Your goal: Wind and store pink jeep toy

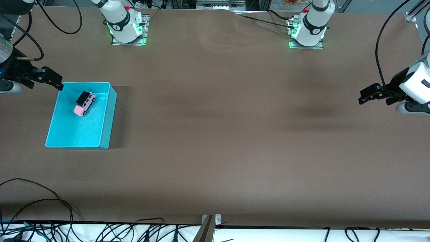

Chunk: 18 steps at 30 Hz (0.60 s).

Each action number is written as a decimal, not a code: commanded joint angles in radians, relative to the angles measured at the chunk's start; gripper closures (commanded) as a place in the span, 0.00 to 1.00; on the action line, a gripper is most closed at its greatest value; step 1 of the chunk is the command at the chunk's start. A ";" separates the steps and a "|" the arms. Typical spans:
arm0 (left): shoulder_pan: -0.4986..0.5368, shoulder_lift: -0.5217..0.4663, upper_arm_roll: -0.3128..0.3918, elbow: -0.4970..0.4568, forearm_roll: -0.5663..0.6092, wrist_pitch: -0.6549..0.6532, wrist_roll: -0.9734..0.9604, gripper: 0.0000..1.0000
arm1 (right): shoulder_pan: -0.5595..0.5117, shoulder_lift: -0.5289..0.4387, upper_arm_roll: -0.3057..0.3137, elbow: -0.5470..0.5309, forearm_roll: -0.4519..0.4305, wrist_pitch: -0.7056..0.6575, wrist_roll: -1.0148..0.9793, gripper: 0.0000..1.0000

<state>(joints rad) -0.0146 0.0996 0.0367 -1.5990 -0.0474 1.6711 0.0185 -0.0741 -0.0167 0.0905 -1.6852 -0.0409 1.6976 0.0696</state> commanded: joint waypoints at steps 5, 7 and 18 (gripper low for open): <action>-0.001 0.005 0.000 0.011 0.006 0.004 0.017 0.00 | 0.004 0.011 -0.001 0.033 0.019 -0.029 -0.004 0.00; -0.001 0.005 0.000 0.011 0.008 0.004 0.017 0.00 | 0.004 0.011 -0.001 0.033 0.019 -0.030 -0.004 0.00; -0.001 0.005 0.000 0.011 0.008 0.004 0.017 0.00 | 0.004 0.003 0.022 0.033 0.019 -0.050 -0.004 0.00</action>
<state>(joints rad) -0.0146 0.0996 0.0367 -1.5990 -0.0474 1.6711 0.0185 -0.0734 -0.0175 0.0991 -1.6841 -0.0405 1.6933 0.0696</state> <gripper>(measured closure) 0.000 0.000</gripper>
